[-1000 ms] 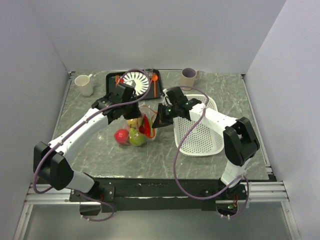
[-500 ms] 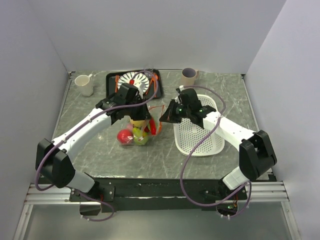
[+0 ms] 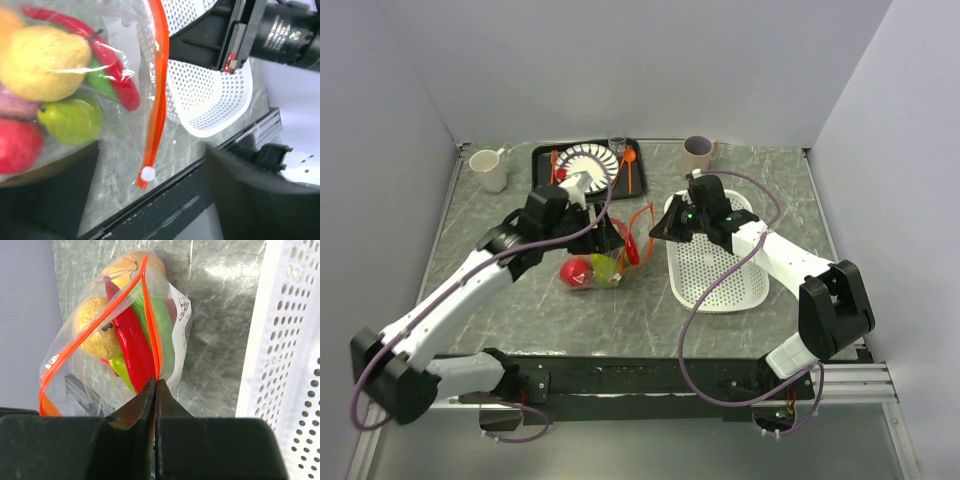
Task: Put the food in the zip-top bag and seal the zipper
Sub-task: Adjust the zipper food storage bag at the center of the board.
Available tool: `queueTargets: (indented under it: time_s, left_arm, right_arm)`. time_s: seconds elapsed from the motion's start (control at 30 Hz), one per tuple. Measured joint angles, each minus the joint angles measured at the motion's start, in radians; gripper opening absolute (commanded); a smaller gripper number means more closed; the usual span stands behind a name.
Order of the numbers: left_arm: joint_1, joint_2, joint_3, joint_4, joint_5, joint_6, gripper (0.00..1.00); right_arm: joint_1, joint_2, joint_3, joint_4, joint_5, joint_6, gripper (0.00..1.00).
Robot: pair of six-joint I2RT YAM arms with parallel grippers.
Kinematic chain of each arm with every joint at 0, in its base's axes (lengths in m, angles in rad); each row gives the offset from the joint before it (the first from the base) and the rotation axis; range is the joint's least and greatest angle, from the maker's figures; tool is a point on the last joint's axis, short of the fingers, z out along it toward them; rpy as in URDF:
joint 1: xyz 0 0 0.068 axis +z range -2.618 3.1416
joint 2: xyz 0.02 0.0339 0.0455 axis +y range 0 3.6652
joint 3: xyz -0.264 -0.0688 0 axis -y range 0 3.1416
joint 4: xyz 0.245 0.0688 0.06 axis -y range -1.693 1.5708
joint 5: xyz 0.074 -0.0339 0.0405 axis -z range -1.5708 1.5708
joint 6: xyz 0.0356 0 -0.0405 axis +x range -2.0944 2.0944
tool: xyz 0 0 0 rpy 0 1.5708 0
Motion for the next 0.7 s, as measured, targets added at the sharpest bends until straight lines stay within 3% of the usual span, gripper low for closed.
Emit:
queueTargets:
  time_s: [0.2,0.7]
  left_arm:
    - [0.0,-0.132,-0.177,0.066,-0.033,-0.142,0.99]
    - [0.001,-0.338,-0.59,0.428,-0.002,-0.643,0.97]
  right_arm:
    - [0.0,0.0,-0.002,-0.001,-0.001,0.0,0.04]
    - [0.0,0.0,-0.002,-0.007,-0.005,-0.005,0.05]
